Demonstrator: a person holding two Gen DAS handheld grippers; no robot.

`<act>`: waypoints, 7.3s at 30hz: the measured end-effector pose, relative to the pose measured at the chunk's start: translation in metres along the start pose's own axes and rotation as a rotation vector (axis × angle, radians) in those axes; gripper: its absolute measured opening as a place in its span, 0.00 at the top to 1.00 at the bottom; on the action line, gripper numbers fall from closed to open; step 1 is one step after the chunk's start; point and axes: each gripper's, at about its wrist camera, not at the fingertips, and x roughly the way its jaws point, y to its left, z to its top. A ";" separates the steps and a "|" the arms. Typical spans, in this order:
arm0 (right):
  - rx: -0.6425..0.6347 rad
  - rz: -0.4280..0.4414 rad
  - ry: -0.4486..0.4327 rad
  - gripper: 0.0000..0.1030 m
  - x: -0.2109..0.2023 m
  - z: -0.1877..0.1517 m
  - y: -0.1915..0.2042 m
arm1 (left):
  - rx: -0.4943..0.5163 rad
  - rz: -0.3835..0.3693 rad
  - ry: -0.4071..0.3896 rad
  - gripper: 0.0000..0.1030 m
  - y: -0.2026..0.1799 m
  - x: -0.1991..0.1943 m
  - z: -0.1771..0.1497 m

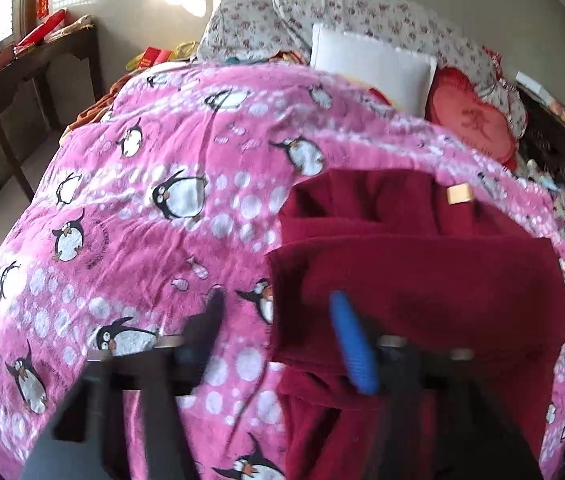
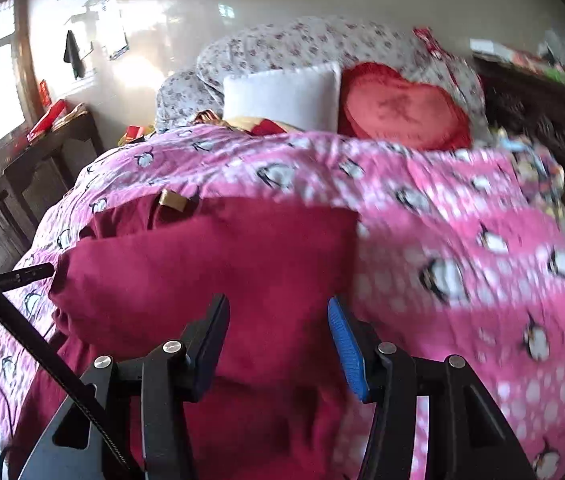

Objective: Fold small clothes

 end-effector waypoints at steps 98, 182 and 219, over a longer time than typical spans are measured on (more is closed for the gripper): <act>0.307 0.383 0.286 0.41 -0.155 -0.252 0.004 | 0.164 -0.202 0.346 0.00 0.009 -0.113 -0.253; -0.022 -0.111 0.060 0.46 0.007 0.001 0.011 | 0.096 -0.089 0.109 0.19 -0.032 -0.016 -0.027; 0.031 -0.114 0.164 0.34 0.006 -0.079 0.028 | 0.043 0.023 0.069 0.13 -0.022 -0.027 -0.102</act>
